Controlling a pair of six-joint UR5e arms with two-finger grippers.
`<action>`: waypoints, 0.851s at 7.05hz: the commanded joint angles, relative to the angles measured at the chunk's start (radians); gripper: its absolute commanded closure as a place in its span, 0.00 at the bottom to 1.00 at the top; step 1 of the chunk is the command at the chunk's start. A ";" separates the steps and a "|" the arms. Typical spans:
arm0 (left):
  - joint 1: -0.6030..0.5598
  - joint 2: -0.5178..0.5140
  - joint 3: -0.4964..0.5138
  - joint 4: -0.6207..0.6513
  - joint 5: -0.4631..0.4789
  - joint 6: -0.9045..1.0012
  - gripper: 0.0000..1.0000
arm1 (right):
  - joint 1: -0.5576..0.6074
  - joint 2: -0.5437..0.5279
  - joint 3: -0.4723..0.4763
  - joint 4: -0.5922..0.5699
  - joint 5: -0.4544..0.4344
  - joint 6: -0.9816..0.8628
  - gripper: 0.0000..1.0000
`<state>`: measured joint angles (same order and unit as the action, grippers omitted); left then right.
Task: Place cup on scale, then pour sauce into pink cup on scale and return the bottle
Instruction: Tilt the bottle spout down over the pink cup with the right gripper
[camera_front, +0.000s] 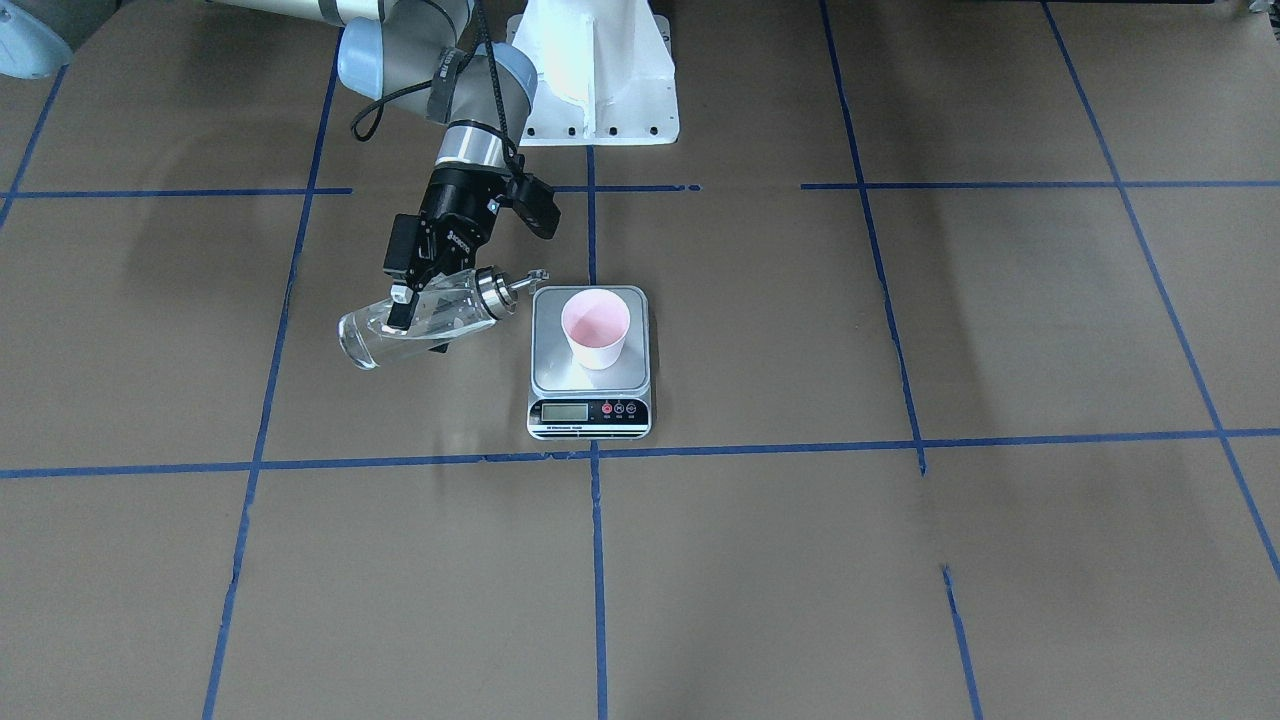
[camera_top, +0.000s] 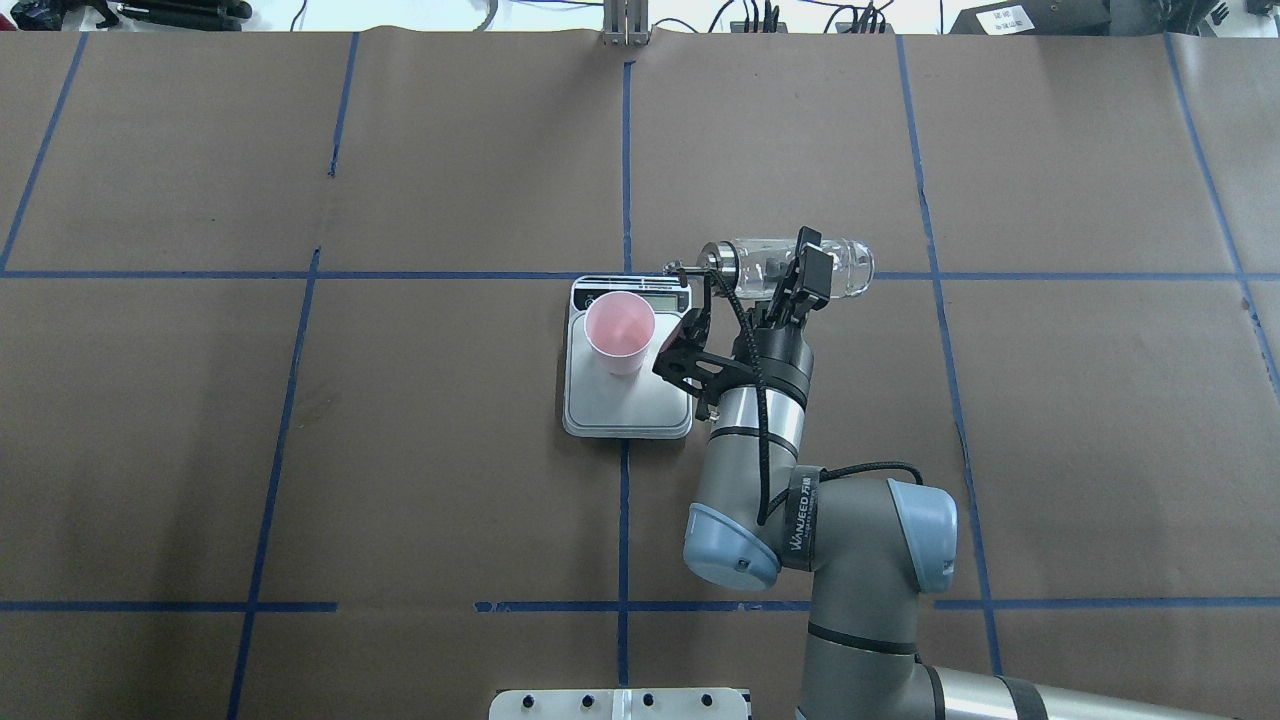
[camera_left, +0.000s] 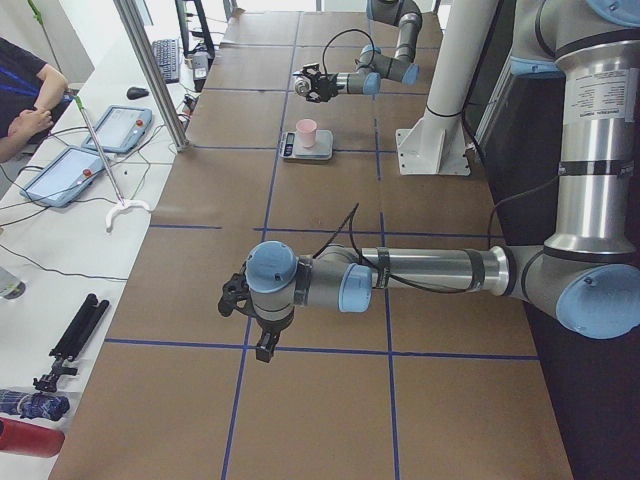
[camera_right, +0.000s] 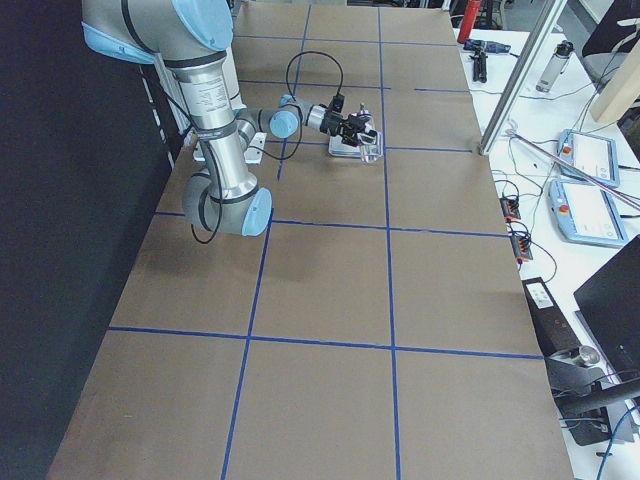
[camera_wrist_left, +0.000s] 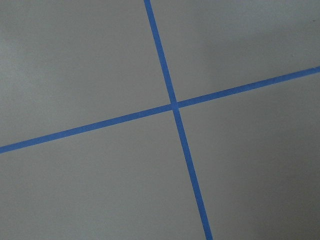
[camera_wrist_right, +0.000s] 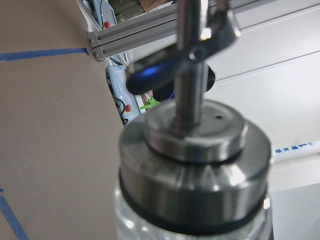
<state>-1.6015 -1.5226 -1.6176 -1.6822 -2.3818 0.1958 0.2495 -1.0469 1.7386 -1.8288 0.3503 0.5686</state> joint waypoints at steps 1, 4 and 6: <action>0.000 0.001 0.004 -0.001 -0.001 0.001 0.00 | -0.006 0.021 -0.005 -0.117 -0.025 -0.007 1.00; 0.002 0.001 0.010 0.001 -0.001 0.001 0.00 | -0.006 0.064 -0.007 -0.273 -0.062 -0.009 1.00; 0.000 0.001 0.022 -0.001 -0.001 0.002 0.00 | -0.007 0.096 -0.071 -0.283 -0.082 -0.012 1.00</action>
<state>-1.6003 -1.5217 -1.6015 -1.6824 -2.3823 0.1974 0.2429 -0.9731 1.7053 -2.1010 0.2775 0.5578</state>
